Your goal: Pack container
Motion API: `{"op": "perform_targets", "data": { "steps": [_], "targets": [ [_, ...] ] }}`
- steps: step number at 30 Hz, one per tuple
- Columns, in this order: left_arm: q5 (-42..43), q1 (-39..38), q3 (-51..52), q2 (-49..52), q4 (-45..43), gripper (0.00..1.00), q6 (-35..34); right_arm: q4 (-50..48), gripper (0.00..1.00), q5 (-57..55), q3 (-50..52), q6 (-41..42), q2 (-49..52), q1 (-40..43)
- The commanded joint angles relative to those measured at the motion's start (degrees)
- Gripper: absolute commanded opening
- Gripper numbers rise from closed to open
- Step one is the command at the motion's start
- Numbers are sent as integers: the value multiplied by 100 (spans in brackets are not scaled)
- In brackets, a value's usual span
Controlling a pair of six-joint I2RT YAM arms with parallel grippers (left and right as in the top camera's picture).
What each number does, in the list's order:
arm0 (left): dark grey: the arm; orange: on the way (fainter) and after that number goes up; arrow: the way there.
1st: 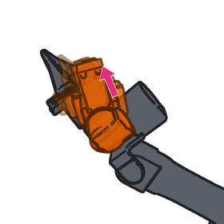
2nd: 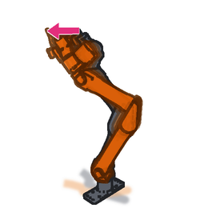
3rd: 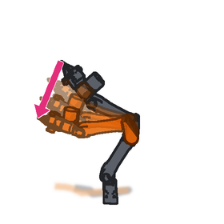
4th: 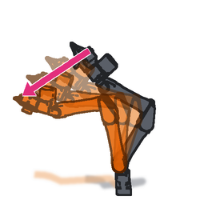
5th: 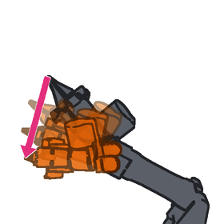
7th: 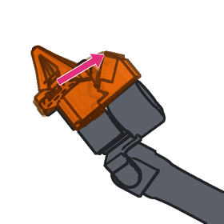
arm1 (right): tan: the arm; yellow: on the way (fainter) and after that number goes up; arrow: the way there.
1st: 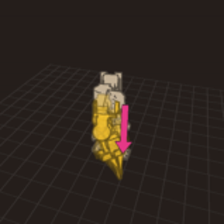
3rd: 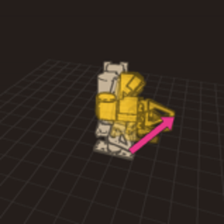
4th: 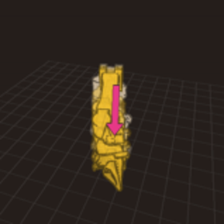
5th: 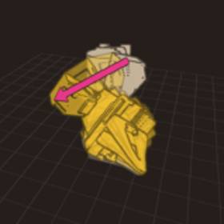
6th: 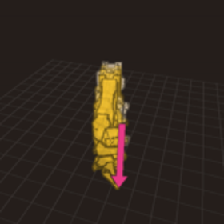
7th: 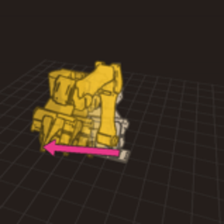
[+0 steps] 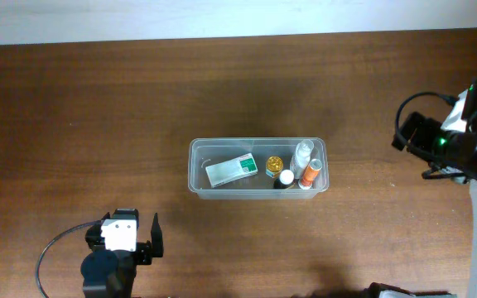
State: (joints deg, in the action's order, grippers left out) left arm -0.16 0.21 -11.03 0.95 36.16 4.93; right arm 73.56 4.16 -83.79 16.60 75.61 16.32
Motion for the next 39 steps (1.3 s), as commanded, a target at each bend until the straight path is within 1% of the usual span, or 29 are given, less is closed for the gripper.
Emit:
{"op": "perform_targets", "data": {
  "steps": [1,3,5,8,10,12,14,18,22,26,30,39],
  "targets": [
    [85,35,48,-66,-11,100,52,-31,98,-385,-52,-256,-57,20],
    [85,35,48,-66,-11,100,52,-400,98,-297,-48,-750,-199,13],
    [85,35,48,-66,-11,100,52,-811,98,116,-48,-1401,-400,9],
    [85,35,48,-66,-11,100,52,-1141,99,664,-20,-2151,-778,9],
    [85,35,48,-66,-11,100,52,-1311,98,903,96,-2533,-1102,9],
    [85,35,48,-66,-11,100,52,-1722,98,1008,448,-2839,-1624,9],
    [85,35,48,-66,-11,100,52,-2194,98,1027,874,-2935,-2063,9],
    [85,35,48,-66,-11,100,52,-3294,98,1032,2326,-2946,-3370,11],
    [85,35,48,-66,-11,100,52,-3923,98,1143,3801,-2944,-4599,11],
    [85,35,48,-66,-11,100,52,-3995,98,1506,5003,-2944,-5532,11],
    [85,35,48,-66,-11,100,52,-4011,98,1731,5949,-2944,-6271,11],
    [85,35,48,-66,-11,100,52,-4017,98,1818,6900,-2944,-7259,11]
  ]
}}
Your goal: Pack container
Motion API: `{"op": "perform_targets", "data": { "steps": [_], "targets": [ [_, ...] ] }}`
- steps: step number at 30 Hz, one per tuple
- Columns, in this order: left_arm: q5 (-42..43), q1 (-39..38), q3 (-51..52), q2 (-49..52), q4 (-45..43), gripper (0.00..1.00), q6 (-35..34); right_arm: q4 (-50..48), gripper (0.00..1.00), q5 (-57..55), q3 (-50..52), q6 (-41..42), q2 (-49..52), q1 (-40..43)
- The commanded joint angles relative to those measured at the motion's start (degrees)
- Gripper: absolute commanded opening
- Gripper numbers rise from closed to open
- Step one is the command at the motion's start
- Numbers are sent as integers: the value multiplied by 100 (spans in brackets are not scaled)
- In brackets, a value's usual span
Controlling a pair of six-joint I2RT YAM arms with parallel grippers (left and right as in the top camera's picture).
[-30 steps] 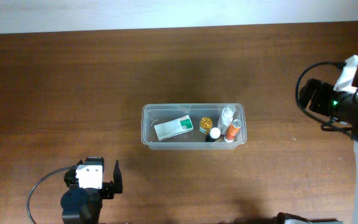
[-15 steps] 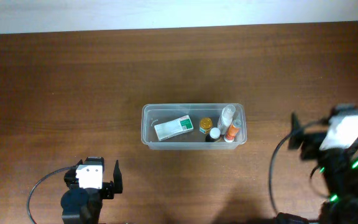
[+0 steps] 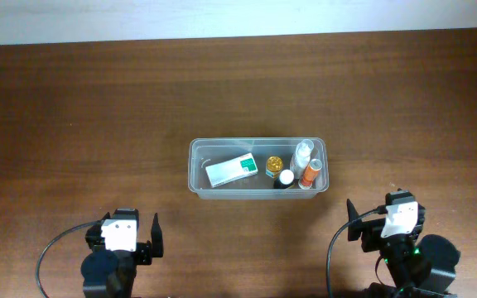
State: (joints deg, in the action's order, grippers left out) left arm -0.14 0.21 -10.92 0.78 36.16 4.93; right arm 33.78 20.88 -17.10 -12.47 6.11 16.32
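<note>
A clear plastic container (image 3: 195,168) sits at the table's middle. Inside lie a white and green box (image 3: 232,170), a yellow-capped jar (image 3: 274,164), a dark bottle with a white cap (image 3: 286,177), a white bottle (image 3: 304,152) and an orange tube (image 3: 310,173). My left gripper (image 3: 125,218) rests near the front edge at the left, fingers spread and empty. My right gripper (image 3: 387,217) rests near the front edge at the right, also open with nothing in it. Both are well short of the container.
The brown wooden table (image 3: 73,124) stretches around the container on all sides. A pale wall strip (image 3: 222,16) runs along the far edge. Black cables loop beside each arm base at the front.
My right arm was out at the table's right edge, level with the container. It is now low at the front right, open. The left arm and the container's contents have not moved.
</note>
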Motion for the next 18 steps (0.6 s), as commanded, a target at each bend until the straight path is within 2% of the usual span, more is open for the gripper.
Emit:
{"op": "perform_targets", "data": {
  "steps": [1,18],
  "targets": [
    [83,35,37,-48,-11,100,52,-39,98,149,291,-35,-393,11],
    [83,35,37,-48,-11,100,52,-20,98,291,800,-15,-581,11]
  ]
}}
